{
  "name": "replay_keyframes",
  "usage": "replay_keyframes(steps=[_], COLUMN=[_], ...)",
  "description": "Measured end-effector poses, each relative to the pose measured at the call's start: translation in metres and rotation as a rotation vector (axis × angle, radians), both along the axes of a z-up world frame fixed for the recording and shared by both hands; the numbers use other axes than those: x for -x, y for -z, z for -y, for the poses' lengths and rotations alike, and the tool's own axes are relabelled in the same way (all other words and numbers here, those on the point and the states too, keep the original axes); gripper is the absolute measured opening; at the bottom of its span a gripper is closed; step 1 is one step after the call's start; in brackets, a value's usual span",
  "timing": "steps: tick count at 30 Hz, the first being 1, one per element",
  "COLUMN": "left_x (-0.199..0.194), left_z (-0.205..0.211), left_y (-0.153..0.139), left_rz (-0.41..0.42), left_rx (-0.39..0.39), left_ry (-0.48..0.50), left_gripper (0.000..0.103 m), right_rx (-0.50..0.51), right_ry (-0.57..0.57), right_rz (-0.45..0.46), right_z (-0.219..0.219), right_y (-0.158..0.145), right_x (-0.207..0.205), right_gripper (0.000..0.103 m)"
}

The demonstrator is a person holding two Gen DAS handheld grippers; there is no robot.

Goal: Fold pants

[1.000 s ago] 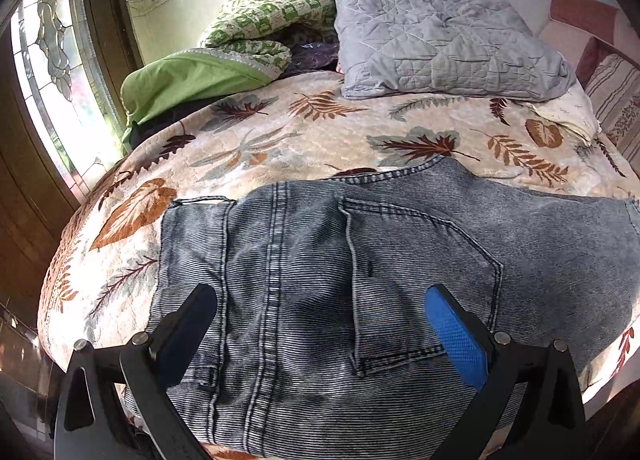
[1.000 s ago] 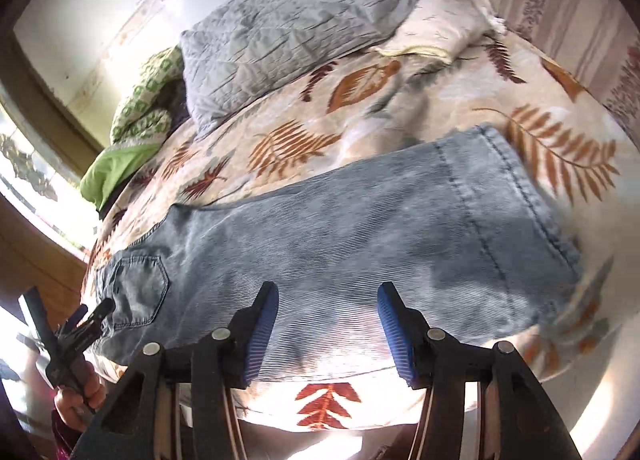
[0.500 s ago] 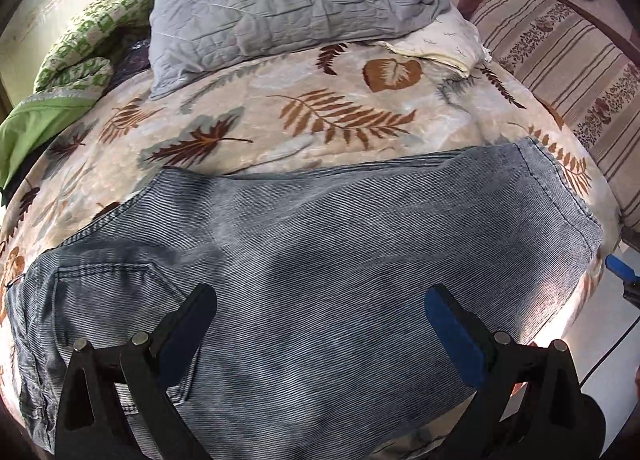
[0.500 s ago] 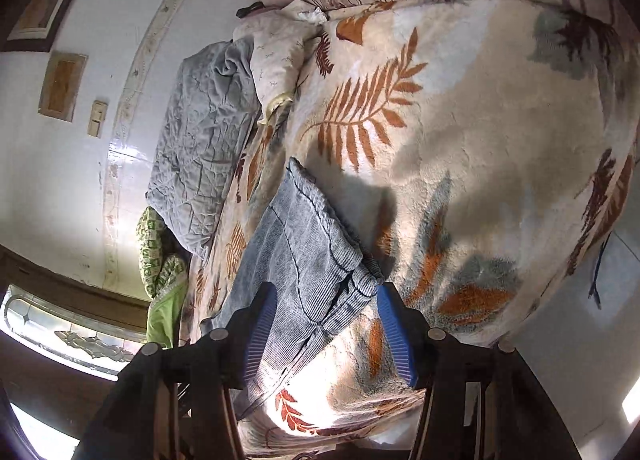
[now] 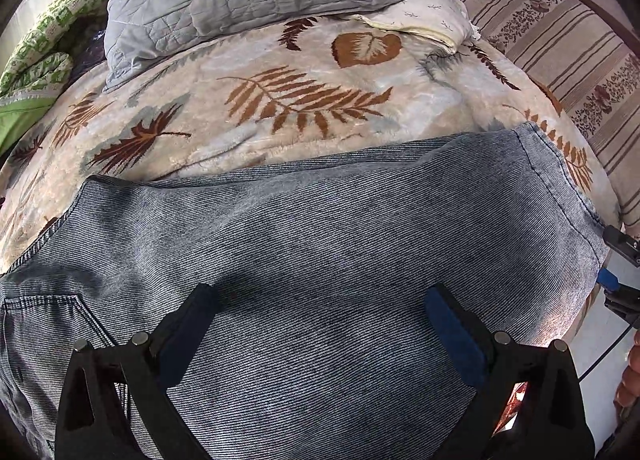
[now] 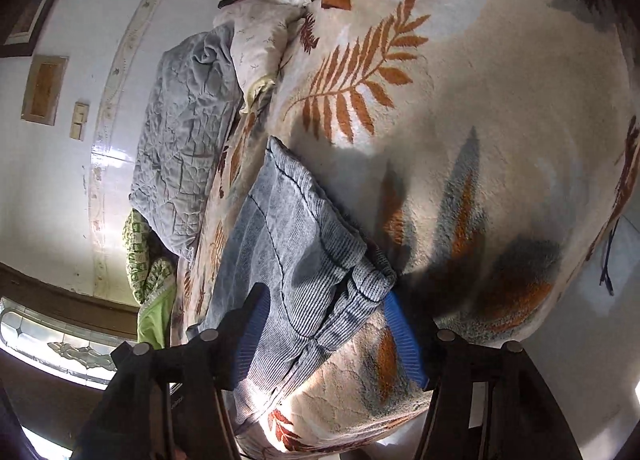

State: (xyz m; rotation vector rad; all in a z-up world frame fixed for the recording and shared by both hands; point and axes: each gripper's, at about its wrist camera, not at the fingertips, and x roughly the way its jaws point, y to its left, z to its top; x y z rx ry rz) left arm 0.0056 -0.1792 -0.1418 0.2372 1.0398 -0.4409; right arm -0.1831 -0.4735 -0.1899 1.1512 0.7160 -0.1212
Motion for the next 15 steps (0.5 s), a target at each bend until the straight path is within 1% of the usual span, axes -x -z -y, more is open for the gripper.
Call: replay_keyframes(steps=[2, 3, 4, 5, 6, 7, 9, 12, 15], left_x=[0.0, -0.001, -0.001, -0.002, -0.003, -0.004, -0.007, -0.012, -0.02], left_z=[-0.002, -0.004, -0.006, -0.008, -0.011, -0.015, -0.023, -0.036, -0.053], left_y=[-0.001, -0.002, -0.003, -0.005, -0.007, -0.01, -0.015, -0.019, -0.017], left_rz=[-0.009, -0.013, -0.014, -0.012, -0.008, -0.001, 0.013, 0.013, -0.019], left_rx=[0.004, 0.008, 0.01, 0.01, 0.009, 0.006, -0.002, -0.019, -0.043], left_ry=[0.004, 0.004, 0.002, -0.004, -0.014, -0.025, -0.051, -0.089, -0.135], left_gripper=[0.103, 0.103, 0.103, 0.103, 0.103, 0.103, 0.103, 0.103, 0.103], right_rx=[0.015, 0.022, 0.036, 0.049, 0.044, 0.045, 0.084, 0.169, 0.261], right_ry=[0.017, 0.028, 0.038, 0.04, 0.041, 0.051, 0.053, 0.031, -0.028], right_rz=[0.026, 0.039, 0.05, 0.046, 0.036, 0.031, 0.04, 0.059, 0.081], right_z=[0.0, 0.0, 0.0, -0.001, -0.002, -0.003, -0.006, -0.017, -0.038], right_y=[0.0, 0.0, -0.002, -0.002, 0.0, -0.001, -0.01, -0.037, -0.069], right_x=[-0.005, -0.007, -0.008, -0.01, -0.012, -0.013, -0.015, -0.019, -0.03], right_gripper=[0.064, 0.06, 0.04, 0.025, 0.021, 0.02, 0.02, 0.02, 0.019])
